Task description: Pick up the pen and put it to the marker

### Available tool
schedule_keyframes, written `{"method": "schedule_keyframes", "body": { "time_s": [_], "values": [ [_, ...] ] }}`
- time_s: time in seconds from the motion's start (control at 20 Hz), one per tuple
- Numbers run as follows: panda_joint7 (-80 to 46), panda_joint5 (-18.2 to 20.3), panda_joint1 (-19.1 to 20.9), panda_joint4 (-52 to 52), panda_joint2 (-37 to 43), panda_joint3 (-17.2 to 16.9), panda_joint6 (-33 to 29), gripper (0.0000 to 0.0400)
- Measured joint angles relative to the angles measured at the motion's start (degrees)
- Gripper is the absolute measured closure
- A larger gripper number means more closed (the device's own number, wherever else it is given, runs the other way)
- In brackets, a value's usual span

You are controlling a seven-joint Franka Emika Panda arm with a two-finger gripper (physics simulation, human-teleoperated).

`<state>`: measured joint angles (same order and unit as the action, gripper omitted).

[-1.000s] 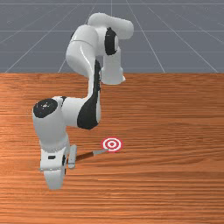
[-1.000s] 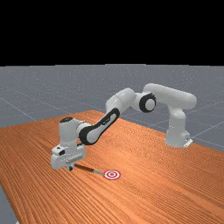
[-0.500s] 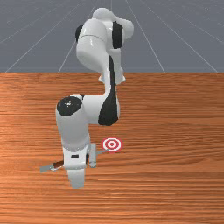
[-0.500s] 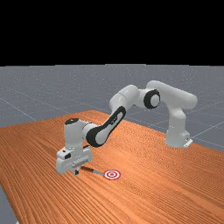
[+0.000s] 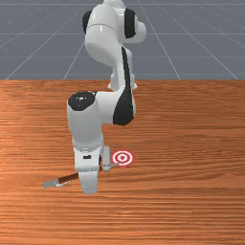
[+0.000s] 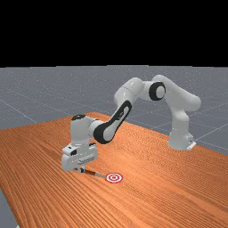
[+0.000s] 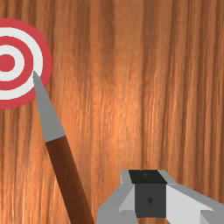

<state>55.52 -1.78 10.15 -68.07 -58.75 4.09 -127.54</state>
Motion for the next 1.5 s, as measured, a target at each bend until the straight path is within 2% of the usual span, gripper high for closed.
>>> {"method": "schedule_keyframes", "body": {
  "time_s": [0.05,0.15,0.4,0.65,0.75,0.8,0.85,0.9,0.95,1.0,1.1,1.2,1.3,1.35,1.45,1.5],
  "values": [
    [0.3,0.2,0.3,-3.3,2.2,0.3,-3.4,0.04],
    [0.2,-0.2,0.1,1.3,0.8,-0.2,2.2,0.04],
    [2.7,0.8,2.0,3.2,-0.2,0.6,3.3,0.04],
    [1.1,0.7,2.7,-13.4,8.6,-0.2,-4.6,0.04],
    [0.7,0.5,2.4,-13.9,9.0,-0.2,-4.8,0.04],
    [0.3,0.5,2.0,-14.1,9.1,-0.2,-4.9,0.0243],
    [1.0,0.4,2.0,-14.9,9.4,0.1,-5.8,0.0148],
    [0.8,0.3,1.7,-13.3,8.6,0.0,-4.1,0.009],
    [0.8,0.2,1.7,-13.0,8.2,0.0,-4.0,0.0054],
    [0.1,-0.4,1.2,-14.0,8.4,-0.7,-5.7,0.0033],
    [0.6,0.1,1.4,-11.1,6.4,-0.3,-3.0,0.0012],
    [0.4,-0.5,1.2,-13.0,6.7,-0.7,-6.1,0.0005],
    [0.5,-0.7,1.4,-12.8,6.5,-1.0,-6.0,0.0002],
    [1.6,0.3,2.3,-14.8,7.6,0.0,-8.3,0.0001],
    [0.3,0.3,2.0,-13.0,7.0,-0.5,-6.0,0.0],
    [1.0,-0.2,1.6,-7.2,3.6,-0.7,-0.8,0.0]
  ]
}}
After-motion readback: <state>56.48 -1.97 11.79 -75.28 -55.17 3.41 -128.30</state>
